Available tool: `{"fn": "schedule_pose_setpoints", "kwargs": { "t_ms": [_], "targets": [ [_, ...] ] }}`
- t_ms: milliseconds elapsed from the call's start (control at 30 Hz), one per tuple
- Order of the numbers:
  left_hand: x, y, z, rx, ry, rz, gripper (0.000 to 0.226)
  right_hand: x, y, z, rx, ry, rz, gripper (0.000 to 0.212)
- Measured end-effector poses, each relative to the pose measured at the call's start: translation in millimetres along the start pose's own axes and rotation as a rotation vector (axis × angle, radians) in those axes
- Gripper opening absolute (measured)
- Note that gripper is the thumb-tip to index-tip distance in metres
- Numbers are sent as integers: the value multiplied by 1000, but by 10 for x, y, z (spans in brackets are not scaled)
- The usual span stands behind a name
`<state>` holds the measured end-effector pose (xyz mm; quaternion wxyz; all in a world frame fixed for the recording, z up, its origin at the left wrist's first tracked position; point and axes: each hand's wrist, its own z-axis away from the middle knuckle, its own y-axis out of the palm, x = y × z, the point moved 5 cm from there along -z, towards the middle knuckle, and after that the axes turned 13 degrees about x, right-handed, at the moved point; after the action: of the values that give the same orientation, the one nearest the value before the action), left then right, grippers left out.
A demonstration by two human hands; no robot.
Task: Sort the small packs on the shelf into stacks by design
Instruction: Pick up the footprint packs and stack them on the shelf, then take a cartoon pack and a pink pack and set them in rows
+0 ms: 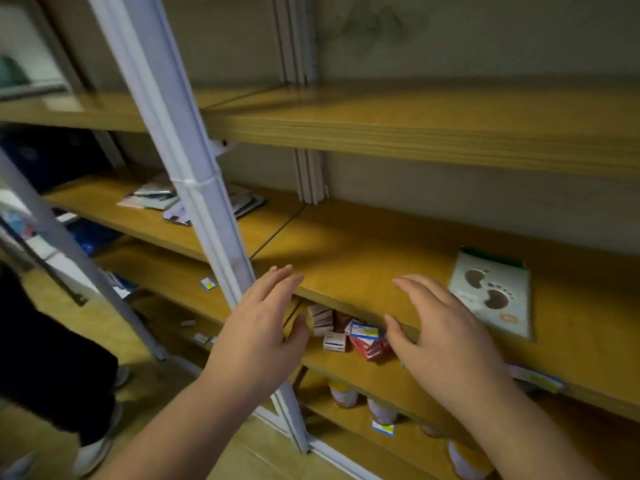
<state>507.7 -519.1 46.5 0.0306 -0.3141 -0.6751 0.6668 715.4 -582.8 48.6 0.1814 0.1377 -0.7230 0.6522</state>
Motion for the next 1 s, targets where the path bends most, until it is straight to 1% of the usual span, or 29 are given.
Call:
{"fn": "schedule_pose_setpoints", "kwargs": {
  "t_ms": [167,267,367,467,567,700,833,1000],
  "targets": [
    [806,-449,342,-47,28,-7,54,812,435,-256,62,-77,-24,51],
    [1427,-725,545,-83,-41,15,55,1400,724,-443,78,-115,-29,50],
    [2109,-975,651,-72,-150,39,60,1985,1031,-656,74,-156,-19,51],
    [2715,-1184,676,-83,-168,39,60,2481,1317,-889,75,-173,-8,50],
    [3139,-1338,630,-84,-171,47,60,2838,1509,-1076,77,-161,-22,50],
    [3502,-1414,452,-64,-185,133,59,3126,1656,-1275,81,-157,-17,49],
    [3728,-1376,137,-57,-167,197,57,3179,1739,-1572,78,-110,5,50],
    [4020,-1368,-397,-6,-166,160,58,3193,1845,-2221,43,-92,-40,51]
  ]
}}
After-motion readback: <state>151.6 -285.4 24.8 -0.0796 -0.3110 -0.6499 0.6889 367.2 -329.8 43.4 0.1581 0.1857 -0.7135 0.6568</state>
